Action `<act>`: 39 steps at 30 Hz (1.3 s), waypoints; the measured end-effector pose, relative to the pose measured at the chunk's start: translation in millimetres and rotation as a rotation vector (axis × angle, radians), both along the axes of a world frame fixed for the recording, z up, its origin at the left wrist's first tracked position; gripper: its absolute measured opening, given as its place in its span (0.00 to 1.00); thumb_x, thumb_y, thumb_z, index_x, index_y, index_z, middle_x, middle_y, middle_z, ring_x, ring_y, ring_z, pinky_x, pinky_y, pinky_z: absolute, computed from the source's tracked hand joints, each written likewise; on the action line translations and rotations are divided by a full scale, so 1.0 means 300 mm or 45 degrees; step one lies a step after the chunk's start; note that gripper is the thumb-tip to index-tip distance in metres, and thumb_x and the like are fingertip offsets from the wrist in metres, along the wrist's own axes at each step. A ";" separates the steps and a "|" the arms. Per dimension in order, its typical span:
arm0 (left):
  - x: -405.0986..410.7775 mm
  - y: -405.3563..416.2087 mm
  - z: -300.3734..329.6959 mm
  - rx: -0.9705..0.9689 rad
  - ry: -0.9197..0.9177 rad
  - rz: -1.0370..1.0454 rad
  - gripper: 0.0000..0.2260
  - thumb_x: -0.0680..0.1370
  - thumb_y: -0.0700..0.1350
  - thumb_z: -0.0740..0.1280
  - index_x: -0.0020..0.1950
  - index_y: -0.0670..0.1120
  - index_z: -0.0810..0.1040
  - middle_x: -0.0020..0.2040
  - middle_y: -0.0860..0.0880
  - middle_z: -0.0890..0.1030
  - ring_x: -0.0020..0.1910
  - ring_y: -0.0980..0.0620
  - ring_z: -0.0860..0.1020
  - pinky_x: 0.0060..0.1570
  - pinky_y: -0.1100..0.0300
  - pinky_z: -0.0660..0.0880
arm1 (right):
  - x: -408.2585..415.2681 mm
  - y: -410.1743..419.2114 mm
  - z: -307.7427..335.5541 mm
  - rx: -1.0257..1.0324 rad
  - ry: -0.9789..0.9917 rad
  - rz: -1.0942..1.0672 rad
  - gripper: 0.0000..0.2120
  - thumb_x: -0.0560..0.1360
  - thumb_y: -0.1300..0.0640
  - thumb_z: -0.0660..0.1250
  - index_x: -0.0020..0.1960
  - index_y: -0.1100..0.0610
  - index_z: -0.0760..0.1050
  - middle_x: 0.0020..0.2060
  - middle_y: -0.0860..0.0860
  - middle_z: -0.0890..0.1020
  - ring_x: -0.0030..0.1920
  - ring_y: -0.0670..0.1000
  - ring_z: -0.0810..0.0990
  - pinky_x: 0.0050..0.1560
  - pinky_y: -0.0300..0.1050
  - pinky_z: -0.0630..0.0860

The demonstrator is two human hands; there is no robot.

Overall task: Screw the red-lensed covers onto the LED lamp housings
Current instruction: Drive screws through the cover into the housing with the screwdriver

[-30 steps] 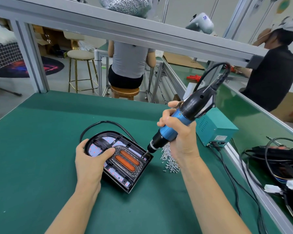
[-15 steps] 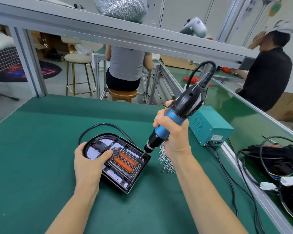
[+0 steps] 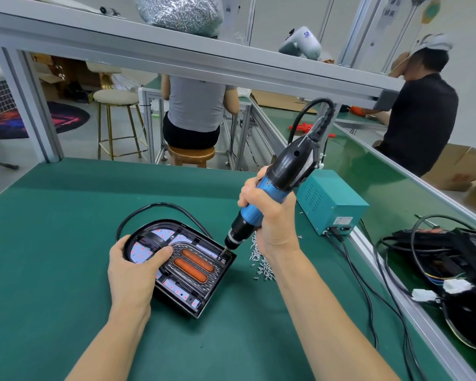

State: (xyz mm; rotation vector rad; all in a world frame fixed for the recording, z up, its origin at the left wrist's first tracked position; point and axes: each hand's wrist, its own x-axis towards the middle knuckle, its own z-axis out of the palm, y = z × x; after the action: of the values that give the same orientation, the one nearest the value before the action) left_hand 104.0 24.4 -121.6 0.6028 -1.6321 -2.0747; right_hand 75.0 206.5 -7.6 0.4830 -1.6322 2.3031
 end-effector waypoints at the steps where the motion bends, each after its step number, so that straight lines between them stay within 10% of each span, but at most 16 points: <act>1: 0.000 0.000 0.000 0.005 0.001 -0.001 0.31 0.65 0.34 0.78 0.64 0.47 0.70 0.53 0.51 0.78 0.45 0.58 0.78 0.45 0.63 0.73 | 0.001 0.000 0.002 0.013 0.007 0.007 0.15 0.65 0.67 0.67 0.34 0.45 0.74 0.28 0.49 0.74 0.30 0.50 0.71 0.36 0.40 0.74; 39: 0.004 0.001 -0.007 -0.010 0.021 0.011 0.30 0.65 0.35 0.78 0.62 0.49 0.71 0.52 0.54 0.79 0.46 0.59 0.78 0.47 0.64 0.73 | 0.019 0.000 -0.016 -0.015 0.016 -0.033 0.15 0.66 0.68 0.67 0.45 0.49 0.76 0.29 0.50 0.75 0.32 0.50 0.74 0.39 0.39 0.74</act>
State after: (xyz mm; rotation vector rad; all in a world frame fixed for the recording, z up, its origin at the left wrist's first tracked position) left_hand 105.2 24.8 -123.8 0.5880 -1.6254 -2.0605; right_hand 80.6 206.6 -12.4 0.4695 -1.6092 2.2847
